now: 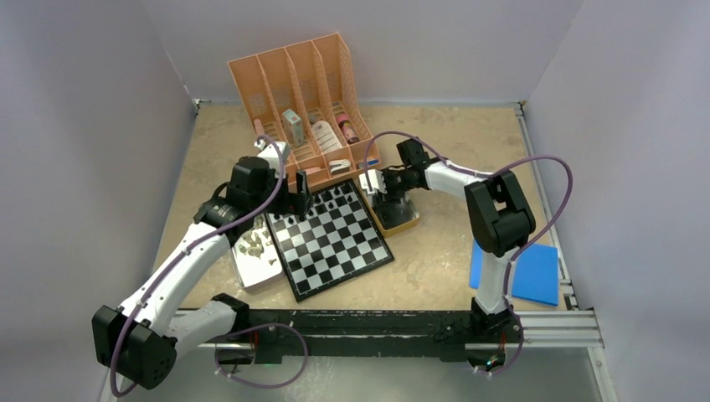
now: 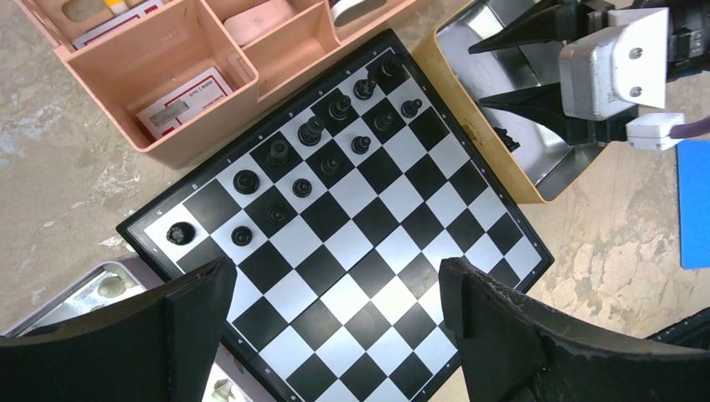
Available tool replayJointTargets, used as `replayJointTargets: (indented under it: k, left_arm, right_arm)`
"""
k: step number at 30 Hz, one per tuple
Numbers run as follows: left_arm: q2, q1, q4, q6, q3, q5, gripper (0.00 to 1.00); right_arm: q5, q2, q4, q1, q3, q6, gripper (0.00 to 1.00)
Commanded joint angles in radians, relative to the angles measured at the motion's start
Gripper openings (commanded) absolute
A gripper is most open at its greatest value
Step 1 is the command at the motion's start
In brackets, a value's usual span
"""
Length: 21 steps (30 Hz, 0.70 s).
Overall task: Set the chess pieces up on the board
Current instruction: Pick up the chess piece from the storage box.
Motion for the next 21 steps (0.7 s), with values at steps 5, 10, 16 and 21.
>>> replayJointTargets:
  k: [5, 10, 16, 21]
  left_arm:
    - [-0.062, 0.006, 0.046, 0.019, -0.01, 0.023, 0.91]
    - [-0.08, 0.006, 0.058, 0.028, -0.019, 0.057, 0.91]
    - [-0.093, 0.006, 0.081, 0.039, -0.033, 0.112, 0.91]
    - [-0.1, 0.006, 0.085, 0.055, -0.038, 0.14, 0.91]
  right_arm:
    - [-0.041, 0.005, -0.119, 0.016, 0.081, -0.053, 0.55]
    - [-0.003, -0.065, -0.159, 0.013, 0.033, -0.022, 0.55]
    - [0.051, -0.102, -0.243, 0.013, 0.061, 0.056, 0.55]
    - [0.024, -0.141, -0.269, 0.018, 0.043, 0.138, 0.56]
